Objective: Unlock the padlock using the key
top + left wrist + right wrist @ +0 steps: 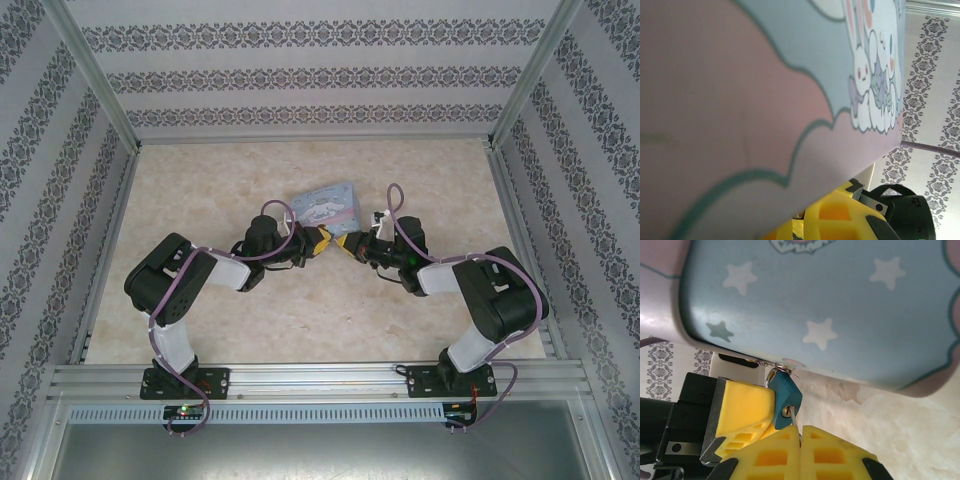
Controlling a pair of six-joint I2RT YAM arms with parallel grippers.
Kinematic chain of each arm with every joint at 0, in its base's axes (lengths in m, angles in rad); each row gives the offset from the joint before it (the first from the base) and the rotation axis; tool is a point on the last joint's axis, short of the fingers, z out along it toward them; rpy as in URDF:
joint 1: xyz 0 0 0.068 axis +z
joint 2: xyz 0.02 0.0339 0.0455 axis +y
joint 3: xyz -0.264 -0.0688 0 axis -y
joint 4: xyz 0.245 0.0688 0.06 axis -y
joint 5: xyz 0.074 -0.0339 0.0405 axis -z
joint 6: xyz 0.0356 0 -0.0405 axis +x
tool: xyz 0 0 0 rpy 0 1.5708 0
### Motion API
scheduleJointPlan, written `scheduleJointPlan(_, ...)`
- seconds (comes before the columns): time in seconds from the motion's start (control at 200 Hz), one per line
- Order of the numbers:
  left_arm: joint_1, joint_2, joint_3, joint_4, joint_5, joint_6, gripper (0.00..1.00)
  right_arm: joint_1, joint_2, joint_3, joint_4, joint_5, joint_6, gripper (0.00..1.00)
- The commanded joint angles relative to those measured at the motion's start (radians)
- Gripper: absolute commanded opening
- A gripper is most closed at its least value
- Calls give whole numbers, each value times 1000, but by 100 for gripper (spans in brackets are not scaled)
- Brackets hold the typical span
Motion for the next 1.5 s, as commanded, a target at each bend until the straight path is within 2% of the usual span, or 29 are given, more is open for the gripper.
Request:
scheduleJointPlan(0.0, -34, 4, -2, 153, 75, -36, 0, 12, -24, -14, 49, -35, 7, 0)
scheduleJointPlan(0.66, -34, 41, 2, 153, 72, -37, 0, 11, -54, -9, 33, -43, 6, 0)
scheduleJointPlan(0.979, -34, 40, -1, 148, 78, -34, 0, 9, -113, 32, -45, -79, -110, 0)
scheduleJointPlan(1.239, -34, 45, 2, 150, 86, -31, 0, 12, -49, 60, -37, -41, -107, 0)
scheduleJointPlan(1.494, -35, 45, 8, 151, 100, -28, 0, 6, -70, 96, -136, -10, -239, 0)
